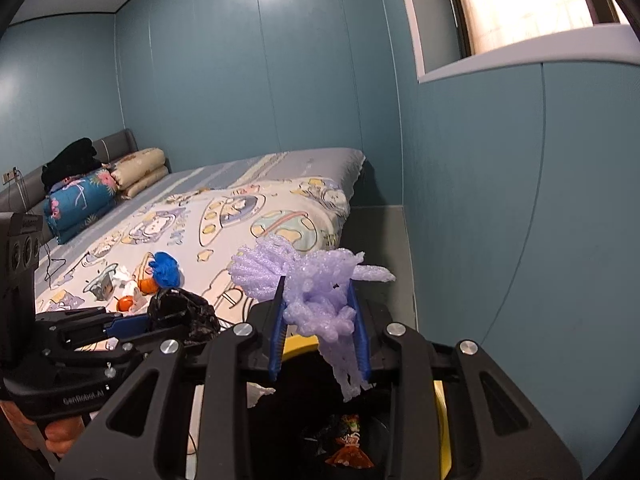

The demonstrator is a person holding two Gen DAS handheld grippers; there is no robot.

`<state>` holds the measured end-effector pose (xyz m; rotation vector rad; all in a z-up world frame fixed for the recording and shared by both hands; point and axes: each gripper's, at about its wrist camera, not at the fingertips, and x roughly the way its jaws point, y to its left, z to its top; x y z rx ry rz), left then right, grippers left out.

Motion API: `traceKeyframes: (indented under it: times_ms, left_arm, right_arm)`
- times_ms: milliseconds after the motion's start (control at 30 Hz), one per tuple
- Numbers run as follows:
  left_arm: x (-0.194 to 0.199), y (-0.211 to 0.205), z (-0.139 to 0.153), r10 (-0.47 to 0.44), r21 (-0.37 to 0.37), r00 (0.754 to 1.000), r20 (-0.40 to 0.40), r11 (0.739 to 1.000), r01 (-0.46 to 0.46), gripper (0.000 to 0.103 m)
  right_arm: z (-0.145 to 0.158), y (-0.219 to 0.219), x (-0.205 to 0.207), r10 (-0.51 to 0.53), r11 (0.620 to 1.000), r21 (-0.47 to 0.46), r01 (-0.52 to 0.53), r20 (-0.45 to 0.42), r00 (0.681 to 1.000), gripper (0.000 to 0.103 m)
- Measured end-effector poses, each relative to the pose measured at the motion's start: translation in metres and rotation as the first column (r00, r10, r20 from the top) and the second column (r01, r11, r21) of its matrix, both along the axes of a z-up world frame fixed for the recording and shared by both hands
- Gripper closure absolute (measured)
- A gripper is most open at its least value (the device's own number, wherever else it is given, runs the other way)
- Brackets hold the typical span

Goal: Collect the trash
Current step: 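Open both tools over the yellow bin to drop the net and black bag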

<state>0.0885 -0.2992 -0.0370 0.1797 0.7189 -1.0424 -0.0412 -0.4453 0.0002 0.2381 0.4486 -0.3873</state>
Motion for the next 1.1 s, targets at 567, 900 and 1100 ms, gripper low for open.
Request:
traceKeyframes:
  times_ms: [567,900,1100]
  left_arm:
    - [-0.013,-0.012,-0.024,-0.076,0.028,0.995,-0.06,0.997,0.078,0.062]
    - [-0.008,-0.001,-0.02,-0.056,0.005,0.995,-0.083,0.998,0.057,0.047]
    - [0.001,0.011,-0.01,-0.014,-0.007,0.998,-0.064,1.0,0.014,0.047]
  right_arm:
    - [-0.019,-0.019,0.007,-0.033,0.996,0.083,0.038,-0.057,0.998,0.053]
    - [-0.013,-0.023,0.002,-0.042,0.994,0.096,0.044,-0.02,0.999,0.051]
    - [-0.004,-0.021,-0.001,-0.037,0.996,0.088,0.035,0.018,0.999,0.05]
